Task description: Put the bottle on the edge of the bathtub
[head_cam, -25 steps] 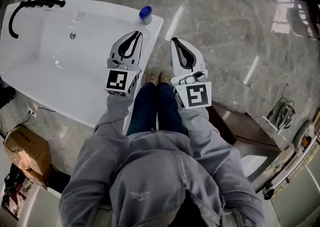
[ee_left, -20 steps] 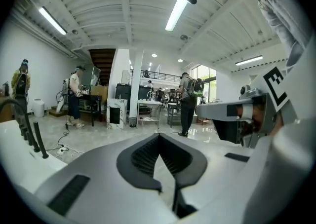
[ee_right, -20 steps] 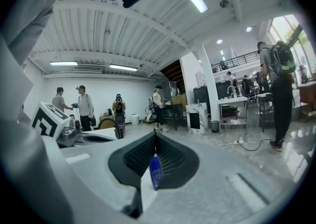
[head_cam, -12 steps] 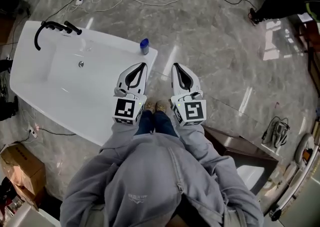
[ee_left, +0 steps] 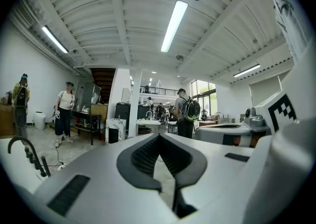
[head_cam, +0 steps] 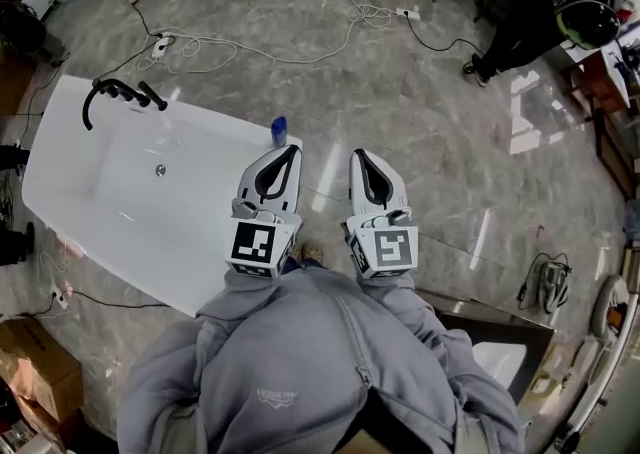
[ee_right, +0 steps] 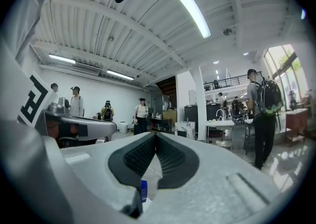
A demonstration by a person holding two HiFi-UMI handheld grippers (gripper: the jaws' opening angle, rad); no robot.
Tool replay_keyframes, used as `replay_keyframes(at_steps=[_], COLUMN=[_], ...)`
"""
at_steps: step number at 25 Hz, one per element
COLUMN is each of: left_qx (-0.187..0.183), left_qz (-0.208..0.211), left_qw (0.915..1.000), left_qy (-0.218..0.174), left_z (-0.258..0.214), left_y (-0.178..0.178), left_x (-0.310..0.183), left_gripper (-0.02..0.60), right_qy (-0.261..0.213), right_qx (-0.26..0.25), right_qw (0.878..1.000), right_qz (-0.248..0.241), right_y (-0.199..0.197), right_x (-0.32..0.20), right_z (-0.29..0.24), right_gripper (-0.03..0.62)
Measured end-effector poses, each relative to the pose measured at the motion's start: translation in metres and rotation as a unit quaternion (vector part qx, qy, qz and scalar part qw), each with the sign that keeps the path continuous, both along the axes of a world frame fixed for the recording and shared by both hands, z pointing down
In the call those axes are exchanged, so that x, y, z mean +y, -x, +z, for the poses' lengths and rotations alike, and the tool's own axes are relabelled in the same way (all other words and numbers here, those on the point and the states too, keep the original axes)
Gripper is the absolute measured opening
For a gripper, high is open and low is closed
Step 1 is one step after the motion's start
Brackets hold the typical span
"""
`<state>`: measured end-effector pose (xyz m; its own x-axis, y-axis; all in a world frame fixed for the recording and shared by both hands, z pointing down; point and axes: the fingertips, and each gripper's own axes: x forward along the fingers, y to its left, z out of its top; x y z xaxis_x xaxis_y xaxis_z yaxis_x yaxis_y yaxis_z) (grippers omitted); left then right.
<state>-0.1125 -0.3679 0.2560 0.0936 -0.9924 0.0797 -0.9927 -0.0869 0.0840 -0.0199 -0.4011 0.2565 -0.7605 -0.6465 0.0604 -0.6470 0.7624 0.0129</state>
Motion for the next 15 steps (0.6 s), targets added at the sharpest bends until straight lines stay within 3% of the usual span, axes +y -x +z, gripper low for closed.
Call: replay_keyframes(at_steps=[9, 15], left_qx=[-0.017, -0.020], left_qz=[0.023, 0.030], left_qw=[0.9994, 0.9994], left_qy=[-0.019, -0.003], left_z=[-0.021, -0.022], left_y=[-0.029, -0.037], left_x=[0.016, 0.024], left_gripper=[0.006, 0.006], right_qy=[-0.012, -0.006], right_qx=[0.021, 0.013], right_qw=[1.000, 1.000], right_qz=[0.011, 0.024], right_y=[-0.018, -0.029], right_x=[0.023, 0.033], right_z=[-0.010, -0.006], right_gripper=[0.002, 0.003])
